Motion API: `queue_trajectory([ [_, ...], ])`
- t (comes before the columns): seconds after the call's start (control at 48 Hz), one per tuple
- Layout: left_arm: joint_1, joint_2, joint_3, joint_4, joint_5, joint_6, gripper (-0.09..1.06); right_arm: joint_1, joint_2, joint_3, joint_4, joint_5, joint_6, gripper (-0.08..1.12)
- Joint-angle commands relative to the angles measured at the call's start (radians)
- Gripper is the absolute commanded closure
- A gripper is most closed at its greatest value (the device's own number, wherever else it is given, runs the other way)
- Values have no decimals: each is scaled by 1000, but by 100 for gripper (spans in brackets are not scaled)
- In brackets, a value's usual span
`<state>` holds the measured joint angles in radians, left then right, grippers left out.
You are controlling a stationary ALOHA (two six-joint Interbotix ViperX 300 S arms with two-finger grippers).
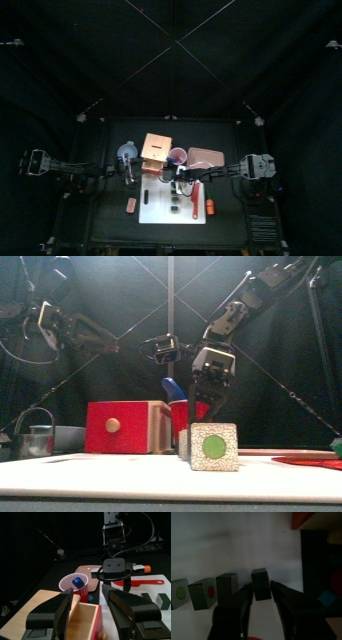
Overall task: Place sushi on board then cut the sushi with the knife then place the pieces on the plate
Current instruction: Place the 4 sushi pieces on the plate
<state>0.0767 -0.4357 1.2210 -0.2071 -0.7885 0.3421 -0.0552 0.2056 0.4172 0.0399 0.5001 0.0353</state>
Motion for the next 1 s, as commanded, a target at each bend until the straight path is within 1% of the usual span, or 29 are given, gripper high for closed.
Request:
queue_trajectory([
  [0.021,3,-3,-8,-2,-11,2,11,0,-20,-17,6,-9,9,47],
  [0.083,3,-3,-6,-2,-11,2,11,0,-28,-18,8,-9,12,51],
  [0.25,3,-3,-5,0,-11,2,12,-9,-117,0,28,58,43,51],
  [0.417,3,-3,-5,5,-9,3,11,-34,-245,97,44,199,146,51],
  [0.583,3,-5,-8,5,-9,3,11,-51,-368,235,40,232,330,51],
  [0.708,3,-3,-11,6,-9,5,11,-98,-443,308,-2,202,476,51],
  [0.792,3,-5,-12,11,-8,5,11,-164,-468,347,-54,138,615,51],
  [0.938,3,-3,-17,26,-9,2,12,-284,-436,364,-140,51,894,51],
  [1.0,-5,-5,-18,28,-9,2,12,-316,-417,362,-184,49,1000,51],
])
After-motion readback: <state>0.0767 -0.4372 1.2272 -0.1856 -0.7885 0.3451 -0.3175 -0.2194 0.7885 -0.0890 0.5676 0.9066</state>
